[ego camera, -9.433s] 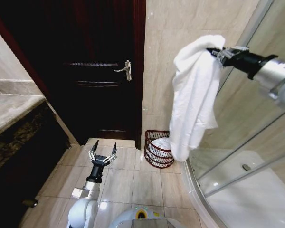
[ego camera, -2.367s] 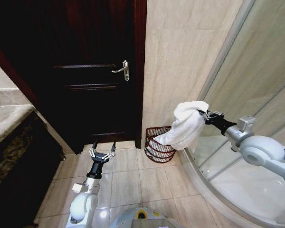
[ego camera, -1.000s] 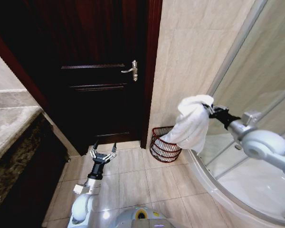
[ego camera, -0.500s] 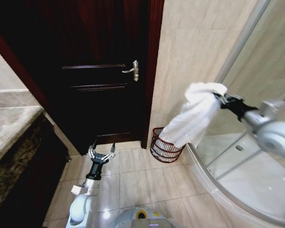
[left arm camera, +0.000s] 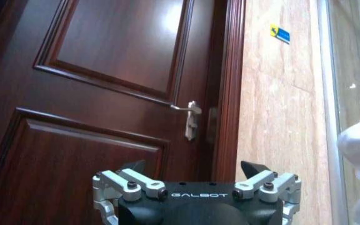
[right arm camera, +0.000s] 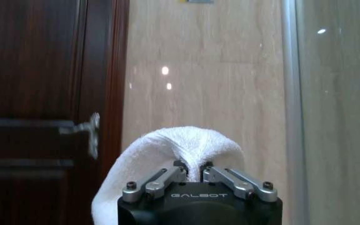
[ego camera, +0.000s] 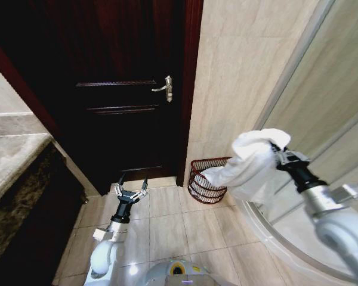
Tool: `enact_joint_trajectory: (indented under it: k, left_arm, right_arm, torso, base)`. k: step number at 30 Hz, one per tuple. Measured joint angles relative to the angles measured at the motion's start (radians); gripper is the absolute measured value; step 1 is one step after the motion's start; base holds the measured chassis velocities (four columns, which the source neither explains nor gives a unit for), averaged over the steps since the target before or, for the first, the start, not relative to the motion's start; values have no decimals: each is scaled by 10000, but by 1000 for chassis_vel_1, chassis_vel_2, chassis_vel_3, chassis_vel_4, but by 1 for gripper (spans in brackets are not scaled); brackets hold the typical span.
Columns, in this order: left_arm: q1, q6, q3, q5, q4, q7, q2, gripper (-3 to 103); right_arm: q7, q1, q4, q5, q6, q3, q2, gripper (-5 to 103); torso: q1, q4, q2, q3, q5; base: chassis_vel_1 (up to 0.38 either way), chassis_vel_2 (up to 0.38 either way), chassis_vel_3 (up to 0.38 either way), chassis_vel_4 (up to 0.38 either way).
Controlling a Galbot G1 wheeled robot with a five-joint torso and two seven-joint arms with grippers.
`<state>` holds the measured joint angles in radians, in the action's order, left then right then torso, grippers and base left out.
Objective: Discard the used towel into the hamper.
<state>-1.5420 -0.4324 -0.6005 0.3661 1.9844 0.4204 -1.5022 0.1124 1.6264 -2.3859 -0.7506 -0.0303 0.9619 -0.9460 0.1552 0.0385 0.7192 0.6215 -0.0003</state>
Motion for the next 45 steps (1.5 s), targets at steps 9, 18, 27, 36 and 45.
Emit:
enact_joint_trajectory:
  k: [9,18,27,36,45]
  left_arm:
    - [-108,9,-4,-183,111,0,-110,100]
    - [-110,-19,-58,-314,-31,-17,-213,100]
    - [-156,-70,-45,-434,-67,-11,-284,100]
    - [-233,-155,-108,-432,-81,-15,-375,100]
    - [-218,-215,-187,-395,-96,-15,-394,100]
  right_arm:
    - [31,-3548,2312,1050,670,-2265,-589,9]
    - [262,-5742,3663,912,569,-2739,55,9]
    - [513,-7802,4715,761,912,-3735,13,9]
    - [49,-9045,6650,1003,1754,-4435,-1184,9]
    - [-619,-9639,8668,1384,2538,-4555,-1989,9]
  torso:
    - [2,5,-2,3,8]
    - [2,-1,-2,2,5]
    - [2,2,-2,2,0]
    - [2,2,-2,2,5]
    - [2,2,-2,1,2]
  base:
    - [0,0,0,0]
    - [0,0,0,0]
    - [0,0,0,0]
    - [0,0,0,0]
    - [0,0,0,0]
